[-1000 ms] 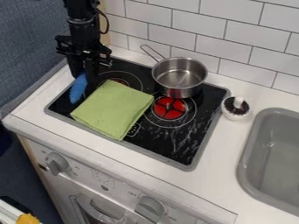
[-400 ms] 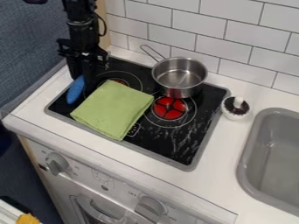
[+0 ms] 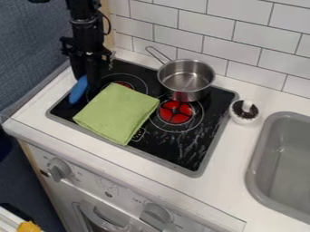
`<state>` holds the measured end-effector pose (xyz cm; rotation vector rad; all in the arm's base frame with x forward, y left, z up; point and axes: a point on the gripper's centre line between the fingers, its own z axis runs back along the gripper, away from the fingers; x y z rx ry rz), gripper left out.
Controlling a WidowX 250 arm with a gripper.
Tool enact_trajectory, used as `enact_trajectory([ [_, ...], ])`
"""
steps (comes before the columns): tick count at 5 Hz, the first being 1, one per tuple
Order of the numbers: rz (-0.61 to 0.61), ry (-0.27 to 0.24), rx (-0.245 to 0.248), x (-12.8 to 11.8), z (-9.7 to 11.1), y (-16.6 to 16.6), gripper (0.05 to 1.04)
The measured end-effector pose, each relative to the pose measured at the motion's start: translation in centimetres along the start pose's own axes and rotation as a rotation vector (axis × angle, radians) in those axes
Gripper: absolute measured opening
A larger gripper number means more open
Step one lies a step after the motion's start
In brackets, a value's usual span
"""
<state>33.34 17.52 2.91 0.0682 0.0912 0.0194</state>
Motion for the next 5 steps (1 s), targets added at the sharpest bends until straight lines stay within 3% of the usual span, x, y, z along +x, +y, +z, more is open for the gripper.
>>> enact_trajectory([
  [1,0.000,0.003,0.012,0.0,0.0,0.1,0.739],
  [2,-0.024,-0.007,0.019,0.2,-0.4,-0.7,0.983],
  [3,-0.037,-0.118,0.037,0.2,1.2,-1.7,1.003],
  [4,-0.026,-0.234,0.007,0.4,3.5,-2.8,1.000],
  [5,-0.013,-0.250,-0.002,0.2,3.9,-3.0,1.000],
])
